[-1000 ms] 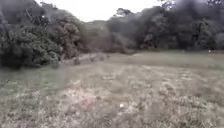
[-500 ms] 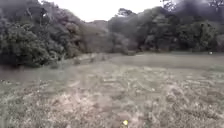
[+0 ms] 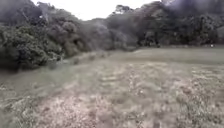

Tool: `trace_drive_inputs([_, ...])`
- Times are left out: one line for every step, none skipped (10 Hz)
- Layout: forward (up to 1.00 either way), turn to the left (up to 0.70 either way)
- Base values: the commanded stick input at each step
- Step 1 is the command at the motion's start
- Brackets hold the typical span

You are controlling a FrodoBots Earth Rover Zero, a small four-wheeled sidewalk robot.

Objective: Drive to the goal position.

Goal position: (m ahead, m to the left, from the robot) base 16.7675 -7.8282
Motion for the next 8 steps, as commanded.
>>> trace_drive_inputs([0.50, 0.00])
trace_drive_inputs([0.50, 0.00])
trace_drive_inputs([0.50, 0.00])
trace_drive_inputs([0.50, 0.00])
trace_drive_inputs([0.50, 0.00])
trace_drive_inputs([0.50, 0.00])
trace_drive_inputs([0.50, 0.00])
trace_drive_inputs([0.50, 0.00])
